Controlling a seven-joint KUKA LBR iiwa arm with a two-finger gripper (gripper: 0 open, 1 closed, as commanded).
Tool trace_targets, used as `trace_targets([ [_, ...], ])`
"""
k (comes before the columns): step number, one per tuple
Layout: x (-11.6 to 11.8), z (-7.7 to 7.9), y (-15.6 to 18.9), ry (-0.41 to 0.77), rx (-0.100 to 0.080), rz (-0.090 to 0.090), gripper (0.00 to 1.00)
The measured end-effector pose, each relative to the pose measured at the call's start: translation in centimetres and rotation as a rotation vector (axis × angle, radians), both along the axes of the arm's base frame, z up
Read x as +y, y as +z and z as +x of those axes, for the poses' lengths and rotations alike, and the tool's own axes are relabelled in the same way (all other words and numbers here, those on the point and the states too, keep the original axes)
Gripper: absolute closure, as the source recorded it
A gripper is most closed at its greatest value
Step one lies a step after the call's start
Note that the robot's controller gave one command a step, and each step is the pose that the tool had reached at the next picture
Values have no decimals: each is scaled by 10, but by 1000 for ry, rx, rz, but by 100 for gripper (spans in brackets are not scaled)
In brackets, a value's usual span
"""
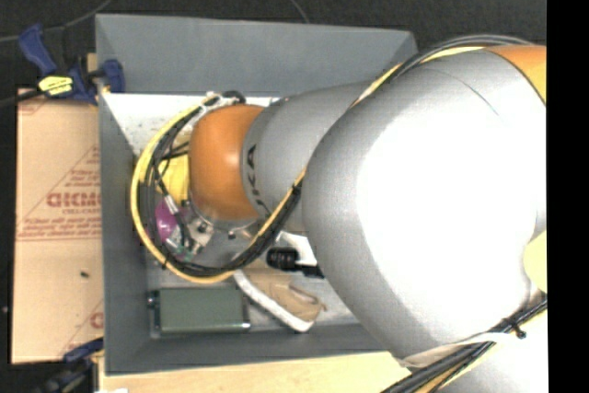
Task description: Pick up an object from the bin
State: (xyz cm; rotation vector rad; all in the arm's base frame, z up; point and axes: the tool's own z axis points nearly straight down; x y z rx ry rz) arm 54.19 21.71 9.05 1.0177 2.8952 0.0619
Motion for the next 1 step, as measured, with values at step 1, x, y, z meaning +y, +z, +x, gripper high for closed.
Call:
trace_targets([
  [1,-3,-14,4,-5,-1,6,100],
])
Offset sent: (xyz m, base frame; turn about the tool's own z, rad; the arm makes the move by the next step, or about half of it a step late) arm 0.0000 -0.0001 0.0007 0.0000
